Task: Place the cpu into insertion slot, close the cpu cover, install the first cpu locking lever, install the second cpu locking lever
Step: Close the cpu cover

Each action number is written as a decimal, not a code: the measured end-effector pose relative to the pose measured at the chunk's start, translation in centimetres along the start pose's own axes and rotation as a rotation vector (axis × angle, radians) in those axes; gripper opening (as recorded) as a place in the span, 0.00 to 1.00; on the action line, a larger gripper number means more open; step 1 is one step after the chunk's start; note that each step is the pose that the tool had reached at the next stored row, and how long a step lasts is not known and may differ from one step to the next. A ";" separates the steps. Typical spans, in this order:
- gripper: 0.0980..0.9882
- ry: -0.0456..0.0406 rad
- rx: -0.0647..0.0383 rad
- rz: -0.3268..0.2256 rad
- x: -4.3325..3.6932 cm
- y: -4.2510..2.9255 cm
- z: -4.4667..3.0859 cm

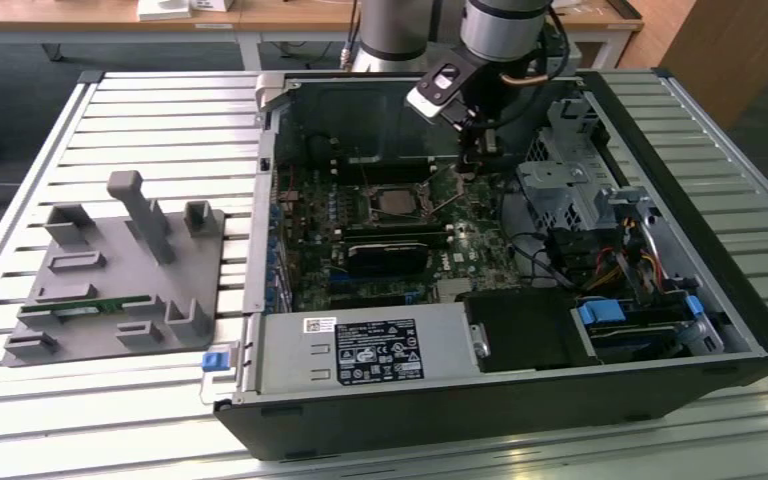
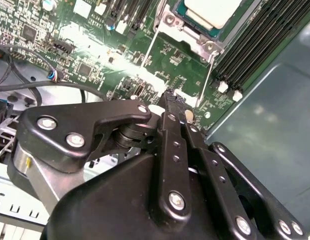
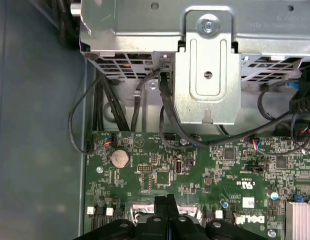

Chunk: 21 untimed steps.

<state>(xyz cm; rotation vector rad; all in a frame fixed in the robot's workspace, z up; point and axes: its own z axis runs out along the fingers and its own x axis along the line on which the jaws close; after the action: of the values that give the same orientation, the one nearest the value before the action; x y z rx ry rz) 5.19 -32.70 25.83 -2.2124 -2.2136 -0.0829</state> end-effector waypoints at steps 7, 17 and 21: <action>0.01 -0.0002 0.001 0.000 0.02 0.75 0.17; 0.01 -0.0002 0.005 0.000 0.11 1.63 0.52; 0.01 -0.0002 0.007 0.000 0.17 1.69 1.13</action>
<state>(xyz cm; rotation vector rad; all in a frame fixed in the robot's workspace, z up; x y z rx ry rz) 6.91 -32.48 24.76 -2.2093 -2.2101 -0.0748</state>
